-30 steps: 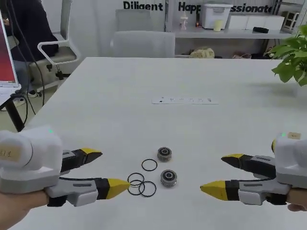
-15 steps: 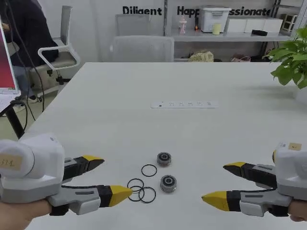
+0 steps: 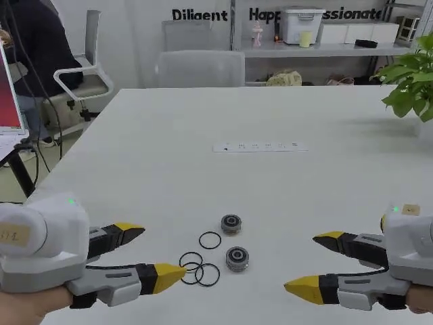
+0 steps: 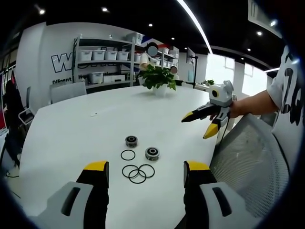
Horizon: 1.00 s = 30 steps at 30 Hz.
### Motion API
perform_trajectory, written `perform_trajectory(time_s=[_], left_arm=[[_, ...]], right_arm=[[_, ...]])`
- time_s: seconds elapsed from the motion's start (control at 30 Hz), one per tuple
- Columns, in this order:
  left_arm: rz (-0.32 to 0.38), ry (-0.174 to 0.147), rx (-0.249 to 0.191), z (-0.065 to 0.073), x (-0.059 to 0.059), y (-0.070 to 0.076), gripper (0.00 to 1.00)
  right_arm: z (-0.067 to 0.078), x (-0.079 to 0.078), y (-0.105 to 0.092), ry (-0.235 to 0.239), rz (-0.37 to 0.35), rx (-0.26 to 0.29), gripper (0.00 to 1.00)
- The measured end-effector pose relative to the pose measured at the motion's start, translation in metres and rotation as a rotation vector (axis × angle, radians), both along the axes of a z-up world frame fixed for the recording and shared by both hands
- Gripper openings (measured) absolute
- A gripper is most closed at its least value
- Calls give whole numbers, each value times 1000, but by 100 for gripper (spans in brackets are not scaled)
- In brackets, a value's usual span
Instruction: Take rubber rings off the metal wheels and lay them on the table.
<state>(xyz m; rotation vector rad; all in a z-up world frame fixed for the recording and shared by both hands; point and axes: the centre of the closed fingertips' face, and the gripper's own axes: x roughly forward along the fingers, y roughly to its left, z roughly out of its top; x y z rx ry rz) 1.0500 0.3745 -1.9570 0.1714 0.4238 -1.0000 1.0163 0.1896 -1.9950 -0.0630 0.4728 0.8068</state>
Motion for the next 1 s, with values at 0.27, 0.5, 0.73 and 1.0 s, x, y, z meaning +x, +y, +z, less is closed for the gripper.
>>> perform_trajectory(time_s=[0.27, 0.5, 0.73, 1.0], left_arm=[[16, -1, -17, 0, 2, -3, 61], [25, -9, -29, 3, 4, -7, 61], [27, -7, -30, 3, 4, -6, 61], [32, 0, -26, 1, 3, -6, 61]], right_arm=[[-2, -1, 3, -7, 20, -17, 71], [-1, 1, 0, -15, 9, -8, 71], [-2, 0, 0, -13, 7, -10, 72], [-3, 0, 0, -8, 10, -13, 72]])
